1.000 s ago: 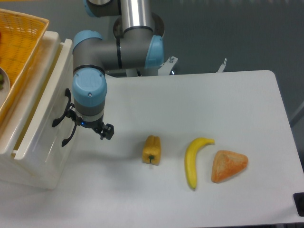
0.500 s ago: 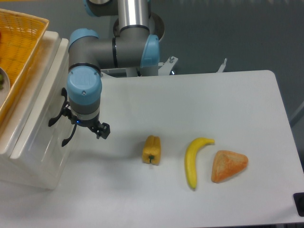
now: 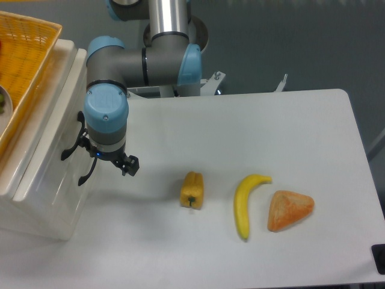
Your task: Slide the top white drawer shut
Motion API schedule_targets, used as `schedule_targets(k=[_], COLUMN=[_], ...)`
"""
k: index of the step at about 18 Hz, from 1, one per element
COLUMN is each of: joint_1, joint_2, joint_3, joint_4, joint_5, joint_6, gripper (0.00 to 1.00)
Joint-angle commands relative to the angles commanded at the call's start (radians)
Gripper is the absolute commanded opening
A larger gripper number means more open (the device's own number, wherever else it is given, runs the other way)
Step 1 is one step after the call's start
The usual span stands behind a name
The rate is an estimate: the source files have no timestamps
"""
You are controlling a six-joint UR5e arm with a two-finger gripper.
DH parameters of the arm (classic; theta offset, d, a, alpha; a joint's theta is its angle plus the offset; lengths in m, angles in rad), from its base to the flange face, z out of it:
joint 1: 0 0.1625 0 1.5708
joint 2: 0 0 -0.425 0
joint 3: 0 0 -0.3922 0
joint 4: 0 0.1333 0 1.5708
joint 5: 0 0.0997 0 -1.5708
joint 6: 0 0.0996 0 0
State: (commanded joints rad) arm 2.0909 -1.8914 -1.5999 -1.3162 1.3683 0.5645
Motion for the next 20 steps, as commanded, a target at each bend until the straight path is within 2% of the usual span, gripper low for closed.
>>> schedule_targets(k=[9, 12, 17, 20], joint_1=[-0.002, 0.035, 0.104, 0.156], joint_2=[0.0, 0.0, -0.005, -0.008], joint_3=[0.002, 0.002, 0.041, 0.041], joint_4=[0.0, 0.005, 0.003, 0.005], joint_5=[0.002, 0.002, 0.0, 0.002], joint_6=[0.005, 0.015, 0.046, 0.11], gripper=[1.0, 1.0, 1.0, 1.0])
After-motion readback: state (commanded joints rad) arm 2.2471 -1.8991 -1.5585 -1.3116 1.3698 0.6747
